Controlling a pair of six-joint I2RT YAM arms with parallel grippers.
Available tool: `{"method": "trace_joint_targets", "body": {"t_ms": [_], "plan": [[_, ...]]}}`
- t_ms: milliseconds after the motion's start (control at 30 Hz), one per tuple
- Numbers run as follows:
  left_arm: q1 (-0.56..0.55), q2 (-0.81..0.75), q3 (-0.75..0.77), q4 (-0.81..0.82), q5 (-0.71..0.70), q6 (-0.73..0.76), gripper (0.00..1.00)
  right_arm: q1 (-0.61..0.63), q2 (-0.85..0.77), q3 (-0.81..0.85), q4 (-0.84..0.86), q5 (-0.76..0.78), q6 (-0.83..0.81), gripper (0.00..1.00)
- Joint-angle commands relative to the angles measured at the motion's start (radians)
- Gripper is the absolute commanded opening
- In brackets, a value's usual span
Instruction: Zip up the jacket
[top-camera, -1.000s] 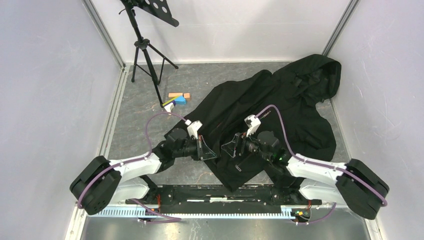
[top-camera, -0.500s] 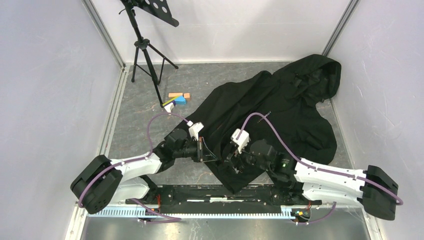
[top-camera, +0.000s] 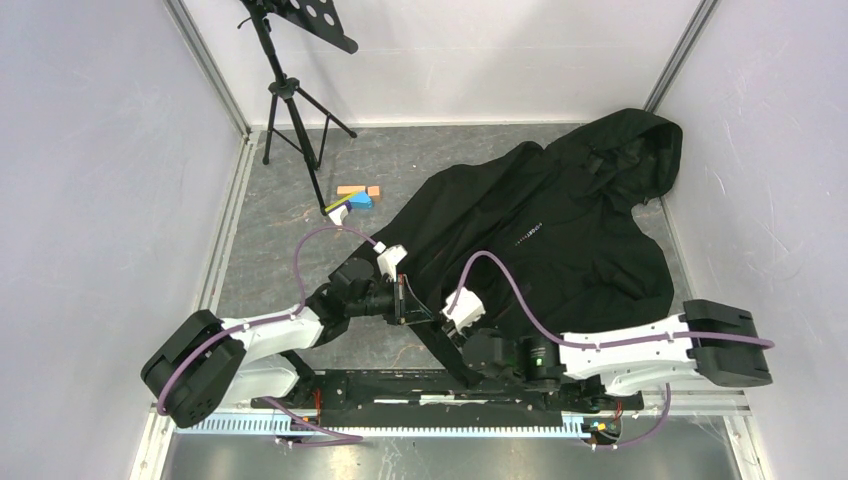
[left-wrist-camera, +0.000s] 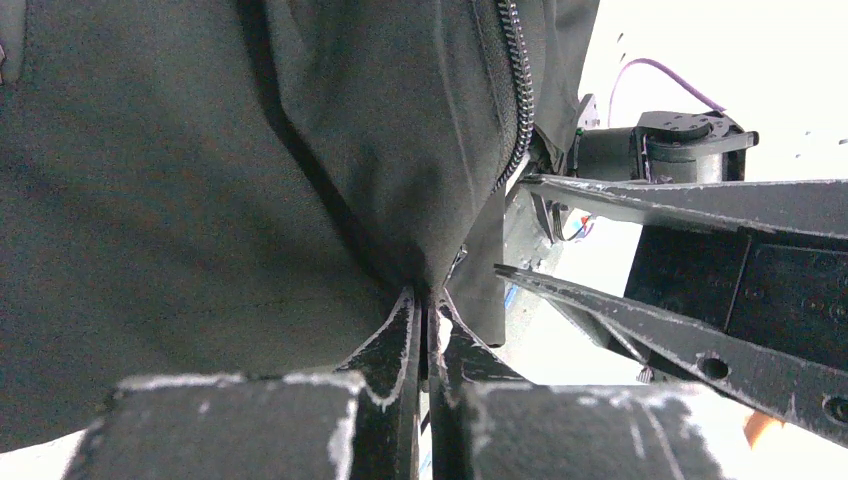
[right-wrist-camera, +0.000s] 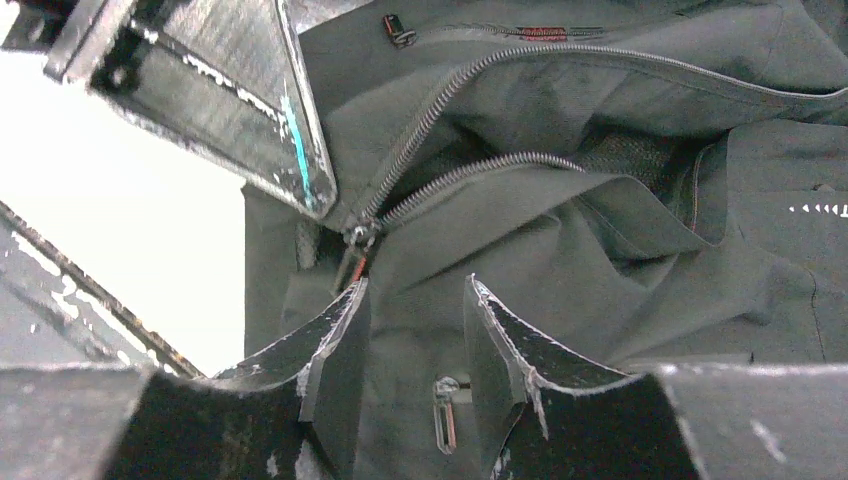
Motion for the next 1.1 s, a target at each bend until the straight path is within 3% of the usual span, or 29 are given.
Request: {"method": "trace_joint_targets", "body": {"t_ms": [0,200,600,1000,1067], "plan": [[-0.007,0.010,-0.006,0.052,0.027,0.020,0.02,0.026,0.112,0.119,-0.048,0.133,0.115,0.45],[-0.007,0.011,-0.011,0.065,0.030,0.015,0.02,0.041,0.227,0.215,-0.103,0.164,0.143,0.47],[-0.007,-0.001,-0.018,0.070,0.030,0.015,0.02,0.052,0.295,0.175,-0.063,0.169,0.190,0.50],[-0.007,-0.009,-0.024,0.070,0.035,0.015,0.02,0.052,0.367,0.189,-0.026,0.235,0.204,0.44],[-0.007,-0.014,-0.025,0.070,0.036,0.015,0.02,0.052,0.364,0.187,-0.022,0.241,0.203,0.39]]}}
